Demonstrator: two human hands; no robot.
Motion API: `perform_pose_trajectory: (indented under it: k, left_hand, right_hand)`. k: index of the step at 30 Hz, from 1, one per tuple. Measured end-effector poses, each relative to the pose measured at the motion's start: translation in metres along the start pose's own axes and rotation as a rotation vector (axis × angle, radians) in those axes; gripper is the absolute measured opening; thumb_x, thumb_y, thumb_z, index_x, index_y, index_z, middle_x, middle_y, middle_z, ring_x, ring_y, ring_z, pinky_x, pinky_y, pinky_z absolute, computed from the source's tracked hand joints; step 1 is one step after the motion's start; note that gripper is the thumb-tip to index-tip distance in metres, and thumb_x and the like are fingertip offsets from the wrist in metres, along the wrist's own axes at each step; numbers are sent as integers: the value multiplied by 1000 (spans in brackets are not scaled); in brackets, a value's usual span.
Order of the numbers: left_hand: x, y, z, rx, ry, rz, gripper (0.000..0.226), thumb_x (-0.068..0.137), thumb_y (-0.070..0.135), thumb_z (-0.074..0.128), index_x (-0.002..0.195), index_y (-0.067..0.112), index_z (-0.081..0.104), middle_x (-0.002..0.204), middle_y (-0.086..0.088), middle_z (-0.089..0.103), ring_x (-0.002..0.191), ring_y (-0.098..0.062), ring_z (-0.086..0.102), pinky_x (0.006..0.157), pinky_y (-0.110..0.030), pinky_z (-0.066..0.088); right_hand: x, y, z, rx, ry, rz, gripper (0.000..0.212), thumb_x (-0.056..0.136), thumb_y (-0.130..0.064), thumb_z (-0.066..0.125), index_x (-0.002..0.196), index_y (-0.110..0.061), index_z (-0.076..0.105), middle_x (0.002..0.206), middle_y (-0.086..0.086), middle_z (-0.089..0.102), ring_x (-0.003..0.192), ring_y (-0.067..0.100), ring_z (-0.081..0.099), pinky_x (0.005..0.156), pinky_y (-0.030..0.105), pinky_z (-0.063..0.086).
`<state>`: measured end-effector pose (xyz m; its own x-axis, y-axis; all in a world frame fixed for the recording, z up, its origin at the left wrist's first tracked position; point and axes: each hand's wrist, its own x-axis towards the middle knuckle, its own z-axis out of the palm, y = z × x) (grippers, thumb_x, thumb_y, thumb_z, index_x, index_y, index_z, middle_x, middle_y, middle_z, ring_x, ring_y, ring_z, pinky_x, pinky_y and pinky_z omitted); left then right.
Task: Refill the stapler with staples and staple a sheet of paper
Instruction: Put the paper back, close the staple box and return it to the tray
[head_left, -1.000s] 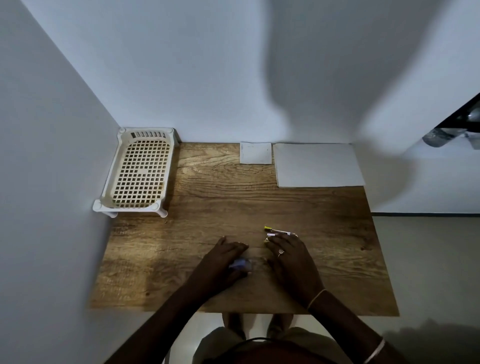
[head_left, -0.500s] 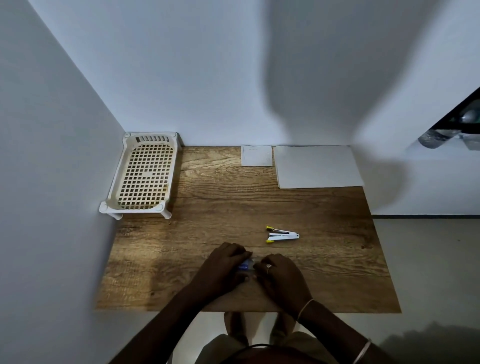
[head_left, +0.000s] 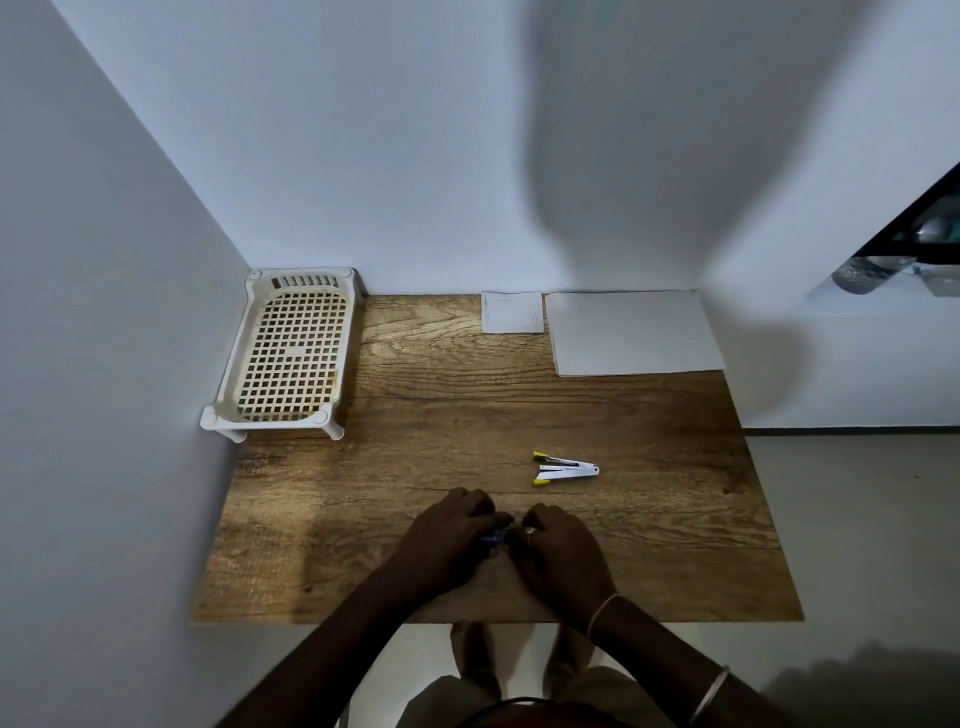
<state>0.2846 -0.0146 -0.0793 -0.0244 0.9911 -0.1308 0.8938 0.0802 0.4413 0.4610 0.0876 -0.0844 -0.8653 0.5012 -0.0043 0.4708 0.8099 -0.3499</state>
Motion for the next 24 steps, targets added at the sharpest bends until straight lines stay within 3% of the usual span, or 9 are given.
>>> perform_pose_trajectory:
  k: [4, 12, 21, 24]
  left_hand:
    - [0, 4, -2, 4, -3, -9, 38, 92, 24, 66, 129, 28, 66, 121, 1, 60, 108, -21, 53, 74, -41, 54]
    - [1, 5, 1, 16, -7, -32, 31, 92, 26, 65, 123, 29, 66, 121, 2, 58, 107, -19, 52, 70, -38, 53]
    - [2, 3, 4, 26, -8, -31, 32, 90, 23, 67, 121, 28, 66, 119, 1, 59, 105, -22, 54, 65, -38, 54]
    - [1, 2, 3, 8, 3, -34, 34, 88, 22, 69, 122, 27, 68, 118, 0, 60, 105, -22, 55, 66, -38, 54]
  right_hand:
    - [0, -3, 1, 67, 12, 85, 15, 90, -30, 68, 85, -17, 76, 82, 4, 65, 73, 22, 61, 60, 33, 43]
    - [-2, -11, 5, 100, 1, 122, 24, 97, -35, 58, 98, -20, 76, 88, 6, 65, 83, 23, 62, 69, 30, 30]
    - [1, -13, 2, 207, -46, 203, 22, 97, -35, 56, 105, -25, 75, 97, -1, 66, 92, 16, 61, 74, 26, 33]
    - [0, -15, -2, 319, -39, 264, 15, 95, -29, 62, 102, -24, 74, 98, -3, 67, 92, 12, 62, 74, 16, 34]
